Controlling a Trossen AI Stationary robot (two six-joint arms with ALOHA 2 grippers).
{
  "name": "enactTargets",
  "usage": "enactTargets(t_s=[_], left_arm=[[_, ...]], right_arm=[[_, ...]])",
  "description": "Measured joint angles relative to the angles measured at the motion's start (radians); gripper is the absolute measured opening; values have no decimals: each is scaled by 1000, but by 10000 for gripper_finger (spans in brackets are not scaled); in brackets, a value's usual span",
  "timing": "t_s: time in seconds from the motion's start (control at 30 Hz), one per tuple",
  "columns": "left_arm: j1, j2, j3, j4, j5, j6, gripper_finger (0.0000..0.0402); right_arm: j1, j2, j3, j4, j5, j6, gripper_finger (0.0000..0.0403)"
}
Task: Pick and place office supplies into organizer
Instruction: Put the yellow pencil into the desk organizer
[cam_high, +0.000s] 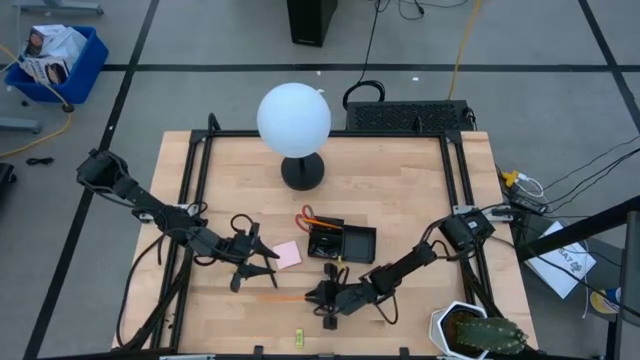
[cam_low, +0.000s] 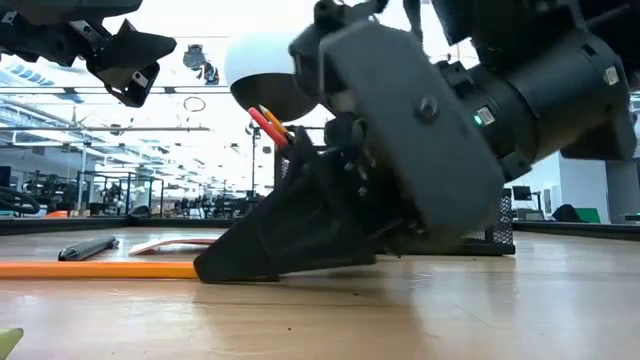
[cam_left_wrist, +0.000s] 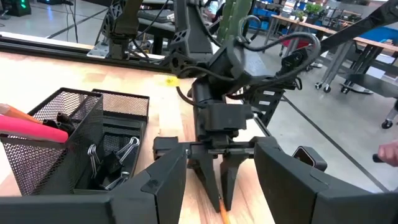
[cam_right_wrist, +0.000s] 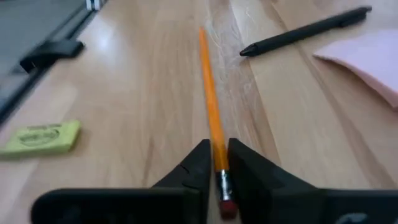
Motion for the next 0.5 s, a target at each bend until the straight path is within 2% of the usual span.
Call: enactTargets(t_s=[0.27,0.4,0.5], left_arm=[[0,0,0,7,0,-2,195],[0,0,0,7,0,-13,195],[0,0,0,7,0,-13,195]], right_arm=[[2,54,-102,201,-23,-5,130],[0,79,-94,240,-29,-56,139],[-6,80,-81,231,-30,-38,126]])
